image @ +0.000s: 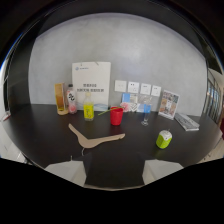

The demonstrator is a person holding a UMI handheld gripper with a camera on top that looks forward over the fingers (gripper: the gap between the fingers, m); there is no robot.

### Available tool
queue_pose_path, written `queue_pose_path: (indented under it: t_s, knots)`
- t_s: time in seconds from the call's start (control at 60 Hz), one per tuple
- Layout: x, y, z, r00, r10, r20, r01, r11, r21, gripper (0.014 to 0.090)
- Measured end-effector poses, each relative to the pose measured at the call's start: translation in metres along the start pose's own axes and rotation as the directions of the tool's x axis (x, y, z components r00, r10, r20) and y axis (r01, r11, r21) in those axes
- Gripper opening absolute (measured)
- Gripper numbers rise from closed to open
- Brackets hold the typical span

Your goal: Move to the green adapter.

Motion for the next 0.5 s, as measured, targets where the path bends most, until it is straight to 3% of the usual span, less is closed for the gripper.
queue_pose_path:
  t_s: [0.25, 0.5]
  knots:
    - [0.004, 0.014, -0.008, 1.000, 0.003, -0.021, -0.003, 1.000, -0.019, 0.0849]
    - [0.063, 0.043, -0.007, 0.996, 0.003, -0.094, -0.009, 0.998, -0.057, 0.0848]
